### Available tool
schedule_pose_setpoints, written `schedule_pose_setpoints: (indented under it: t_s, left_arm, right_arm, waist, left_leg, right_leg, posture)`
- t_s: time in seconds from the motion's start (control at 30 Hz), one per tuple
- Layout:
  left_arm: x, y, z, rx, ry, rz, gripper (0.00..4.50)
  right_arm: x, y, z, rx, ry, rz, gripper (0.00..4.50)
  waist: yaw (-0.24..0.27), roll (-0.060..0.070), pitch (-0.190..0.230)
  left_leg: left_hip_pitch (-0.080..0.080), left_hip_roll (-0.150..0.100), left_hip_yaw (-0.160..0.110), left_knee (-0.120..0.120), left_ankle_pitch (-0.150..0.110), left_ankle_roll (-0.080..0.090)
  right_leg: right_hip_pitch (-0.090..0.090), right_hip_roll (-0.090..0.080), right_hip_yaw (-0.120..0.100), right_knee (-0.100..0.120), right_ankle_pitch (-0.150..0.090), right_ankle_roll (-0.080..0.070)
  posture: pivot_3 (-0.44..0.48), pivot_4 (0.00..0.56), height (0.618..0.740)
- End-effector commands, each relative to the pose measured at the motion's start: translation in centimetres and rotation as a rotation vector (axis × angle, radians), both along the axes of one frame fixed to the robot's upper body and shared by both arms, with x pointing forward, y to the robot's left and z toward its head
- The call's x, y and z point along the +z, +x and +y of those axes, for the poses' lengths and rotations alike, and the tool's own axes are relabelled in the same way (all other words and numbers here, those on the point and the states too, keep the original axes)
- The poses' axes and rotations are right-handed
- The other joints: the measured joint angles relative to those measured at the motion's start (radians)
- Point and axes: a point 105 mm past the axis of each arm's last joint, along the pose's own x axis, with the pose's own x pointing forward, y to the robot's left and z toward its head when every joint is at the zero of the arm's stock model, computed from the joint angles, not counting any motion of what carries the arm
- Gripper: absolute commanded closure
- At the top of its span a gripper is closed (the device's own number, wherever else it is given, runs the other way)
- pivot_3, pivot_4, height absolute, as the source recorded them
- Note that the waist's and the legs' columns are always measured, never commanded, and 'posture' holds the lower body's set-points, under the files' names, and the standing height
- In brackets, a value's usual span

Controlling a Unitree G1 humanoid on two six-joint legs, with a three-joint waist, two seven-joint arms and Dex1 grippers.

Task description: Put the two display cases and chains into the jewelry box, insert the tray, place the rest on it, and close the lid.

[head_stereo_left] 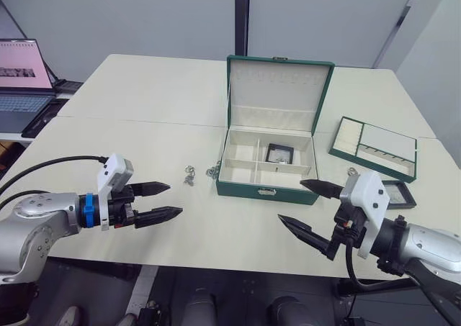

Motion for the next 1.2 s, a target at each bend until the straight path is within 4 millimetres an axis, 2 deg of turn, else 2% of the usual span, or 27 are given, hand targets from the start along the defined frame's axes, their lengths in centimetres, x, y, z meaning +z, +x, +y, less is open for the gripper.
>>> schedule_pose_setpoints:
  t_s: [0.03, 0.2, 0.33, 0.5, 0.63, 0.93, 1.07, 1.2]
  left_arm:
    - [1.0, -0.2, 0.2, 0.019, 0.016, 0.036, 0.01]
    - [0.8, 0.5, 0.9, 0.129, 0.037, 0.04, 0.01]
    - [0.0, 2.0, 1.8, 0.274, 0.081, 0.009, 0.01]
    - [-0.3, 2.7, 1.7, 0.321, 0.118, -0.065, 0.01]
    - [-0.6, 3.9, 2.2, 0.434, 0.143, -0.095, 0.01]
    - [-0.6, 4.0, 0.2, 0.494, 0.125, -0.086, 0.01]
    - [-1.9, 3.9, -0.3, 0.527, 0.155, -0.057, 0.01]
    - [-2.3, 4.1, -1.0, 0.536, 0.158, -0.056, 0.01]
  right_arm:
    - [1.0, -0.4, 0.5, 0.021, 0.002, -0.037, 0.0]
    - [1.2, -0.5, 0.5, 0.037, -0.007, -0.02, 0.0]
    - [1.4, -0.3, 0.6, 0.048, -0.01, -0.014, 0.0]
    - [1.4, -0.2, 0.7, 0.059, -0.008, -0.006, 0.0]
    - [1.6, -0.1, 0.8, 0.066, -0.007, -0.006, 0.0]
    - [3.0, 0.1, 1.0, 0.071, 0.038, -0.029, 0.0]
    - [2.7, 0.1, 0.9, 0.061, 0.032, -0.026, 0.0]
    - [2.7, 0.1, 0.7, 0.06, 0.024, -0.021, 0.0]
  waist:
    - [0.0, 0.0, 0.0]
    - [0.0, 0.0, 0.0]
    - [0.0, 0.0, 0.0]
    - [0.0, 0.0, 0.0]
    - [0.001, 0.0, 0.0]
    - [0.001, -0.001, 0.0]
    - [0.002, -0.001, 0.0]
    - [0.002, -0.001, 0.0]
  left_leg:
    - [0.0, 0.0, 0.0, 0.0, 0.0, 0.0]
    - [0.0, 0.0, 0.0, 0.0, 0.0, 0.0]
    - [0.0, 0.0, 0.0, 0.0, 0.0, 0.0]
    - [0.0, 0.0, 0.0, 0.0, 0.0, 0.0]
    - [0.0, 0.0, 0.0, 0.0, 0.0, 0.0]
    - [-0.001, 0.0, 0.0, 0.0, 0.0, 0.0]
    - [-0.001, 0.0, 0.0, 0.0, 0.0, 0.0]
    - [-0.001, 0.0, 0.0, 0.0, 0.0, 0.0]
  right_leg:
    - [0.0, 0.0, 0.0, 0.0, 0.0, 0.0]
    - [-0.001, 0.0, 0.0, 0.0, 0.0, 0.0]
    - [-0.001, 0.0, 0.0, 0.0, 0.0, 0.0]
    - [-0.001, 0.0, 0.0, 0.0, 0.0, 0.0]
    - [-0.001, -0.001, 0.0, 0.0, 0.0, 0.0]
    - [0.0, -0.001, 0.0, 0.0, 0.0, 0.0]
    - [0.0, -0.001, 0.0, 0.0, 0.0, 0.0]
    - [0.0, -0.001, 0.0, 0.0, 0.0, 0.0]
  posture:
    - [0.0, 0.15, 0.74]
    - [0.0, 0.15, 0.74]
    - [0.0, 0.15, 0.74]
    - [0.0, 0.15, 0.74]
    - [0.0, 0.15, 0.74]
    - [0.0, 0.15, 0.74]
    - [0.0, 0.15, 0.74]
    - [0.0, 0.15, 0.74]
